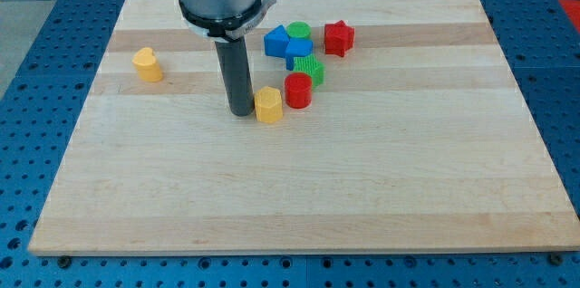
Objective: Drag yellow heart towards yellow pentagon
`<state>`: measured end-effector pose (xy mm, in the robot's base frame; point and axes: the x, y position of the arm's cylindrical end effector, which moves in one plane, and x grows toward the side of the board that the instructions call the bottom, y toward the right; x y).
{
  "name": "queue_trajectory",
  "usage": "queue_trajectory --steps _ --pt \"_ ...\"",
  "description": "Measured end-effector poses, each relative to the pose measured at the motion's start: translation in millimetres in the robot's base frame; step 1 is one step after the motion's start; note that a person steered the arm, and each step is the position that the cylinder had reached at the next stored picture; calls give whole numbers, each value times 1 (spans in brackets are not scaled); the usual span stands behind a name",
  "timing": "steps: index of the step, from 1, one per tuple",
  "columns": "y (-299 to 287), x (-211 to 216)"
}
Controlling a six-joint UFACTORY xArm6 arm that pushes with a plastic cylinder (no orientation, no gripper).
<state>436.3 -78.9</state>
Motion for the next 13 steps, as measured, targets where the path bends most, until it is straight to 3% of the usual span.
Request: queue_trajectory --steps 2,3,5,7,10,12,13 --pt "-3 18" --pt "-41 64" --pt "-74 76" --pt "-224 32" --pt "-226 -19" --pt "-224 -114" --pt "-191 -127"
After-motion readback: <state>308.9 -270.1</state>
